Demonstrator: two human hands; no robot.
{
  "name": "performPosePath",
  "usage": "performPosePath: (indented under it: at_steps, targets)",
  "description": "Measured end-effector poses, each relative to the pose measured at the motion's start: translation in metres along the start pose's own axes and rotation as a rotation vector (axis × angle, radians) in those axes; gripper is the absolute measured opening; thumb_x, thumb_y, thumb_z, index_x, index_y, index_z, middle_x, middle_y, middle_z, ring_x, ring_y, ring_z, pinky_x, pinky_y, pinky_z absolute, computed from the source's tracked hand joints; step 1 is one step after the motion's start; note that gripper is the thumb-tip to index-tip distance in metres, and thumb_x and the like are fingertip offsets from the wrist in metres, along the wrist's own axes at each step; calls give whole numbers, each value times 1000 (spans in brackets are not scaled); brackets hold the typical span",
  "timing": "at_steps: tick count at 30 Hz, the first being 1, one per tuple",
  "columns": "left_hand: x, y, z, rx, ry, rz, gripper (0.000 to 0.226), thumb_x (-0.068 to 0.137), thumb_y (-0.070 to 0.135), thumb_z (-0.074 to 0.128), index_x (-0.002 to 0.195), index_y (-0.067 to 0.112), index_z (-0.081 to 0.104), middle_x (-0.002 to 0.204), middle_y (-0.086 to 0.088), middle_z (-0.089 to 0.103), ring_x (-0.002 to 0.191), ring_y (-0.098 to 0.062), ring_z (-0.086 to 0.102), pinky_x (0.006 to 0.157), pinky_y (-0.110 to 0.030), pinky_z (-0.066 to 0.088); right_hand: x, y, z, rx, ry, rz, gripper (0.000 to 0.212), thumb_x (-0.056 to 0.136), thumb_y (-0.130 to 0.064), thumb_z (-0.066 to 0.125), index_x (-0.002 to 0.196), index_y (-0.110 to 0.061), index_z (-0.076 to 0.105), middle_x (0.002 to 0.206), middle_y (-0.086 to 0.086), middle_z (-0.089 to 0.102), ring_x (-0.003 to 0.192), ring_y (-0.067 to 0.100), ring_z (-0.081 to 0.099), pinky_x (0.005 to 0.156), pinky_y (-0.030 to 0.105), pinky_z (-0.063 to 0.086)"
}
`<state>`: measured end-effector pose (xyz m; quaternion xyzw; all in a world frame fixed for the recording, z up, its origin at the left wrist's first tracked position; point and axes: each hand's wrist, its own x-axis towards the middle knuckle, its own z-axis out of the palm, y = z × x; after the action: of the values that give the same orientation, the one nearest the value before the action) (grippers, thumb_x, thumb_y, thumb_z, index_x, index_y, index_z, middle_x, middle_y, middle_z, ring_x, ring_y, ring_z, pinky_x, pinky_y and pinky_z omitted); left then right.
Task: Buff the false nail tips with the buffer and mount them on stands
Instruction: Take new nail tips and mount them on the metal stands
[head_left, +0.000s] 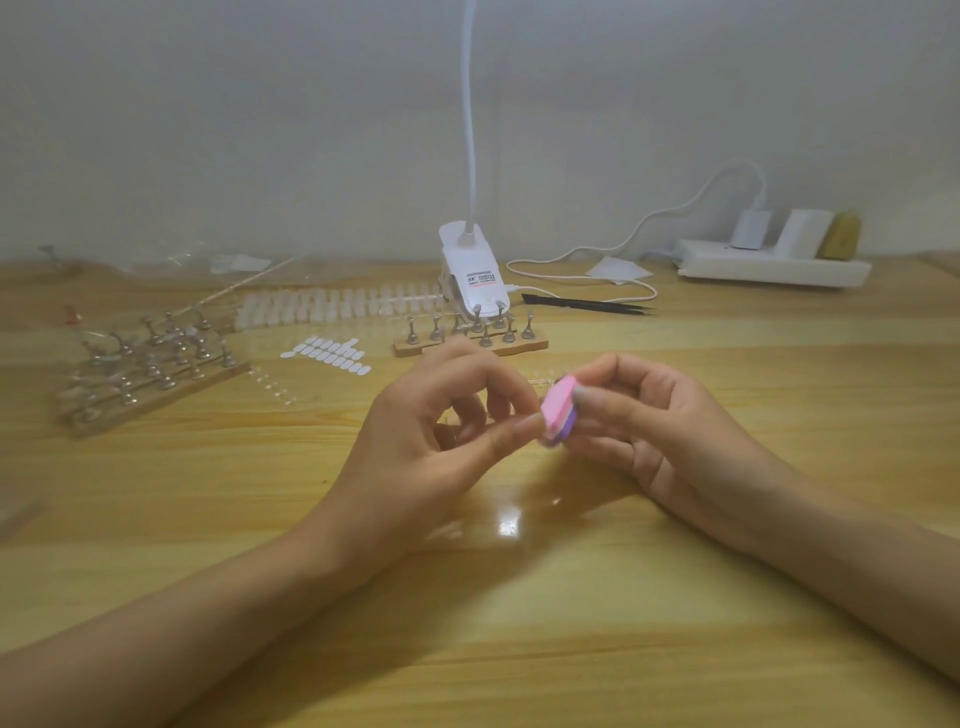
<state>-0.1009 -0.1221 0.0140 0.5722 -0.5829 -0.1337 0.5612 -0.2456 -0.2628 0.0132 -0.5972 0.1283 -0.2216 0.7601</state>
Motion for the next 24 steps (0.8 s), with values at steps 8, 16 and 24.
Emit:
performPosePath:
  at_steps: [8, 16, 24]
  targets:
    - [0, 1, -1, 27, 25, 22, 14, 81, 35, 71, 80, 22, 66, 86, 3, 58, 72, -17, 54, 58, -42, 49, -2, -1, 2, -61, -85, -7, 8, 76, -12, 75, 80, -16, 70, 91, 13, 74, 85, 27, 75, 73, 30, 60]
    - [-1, 0, 0, 73, 37, 59, 12, 82, 35, 67, 80, 23, 66, 87, 5, 55, 69, -15, 52, 54, -44, 45, -2, 0, 4, -59, -29, -32, 14, 70, -15, 82, 79, -18, 72, 92, 15, 75, 85, 28, 75, 73, 31, 61]
    - [-1, 1, 0, 32, 45, 53, 13, 82, 34, 70, 80, 22, 66, 87, 0, 56, 69, -15, 50, 55, -46, 45, -3, 2, 3, -26, 7, -53, 13, 76, -13, 76, 85, -14, 67, 90, 11, 74, 83, 20, 73, 71, 26, 59]
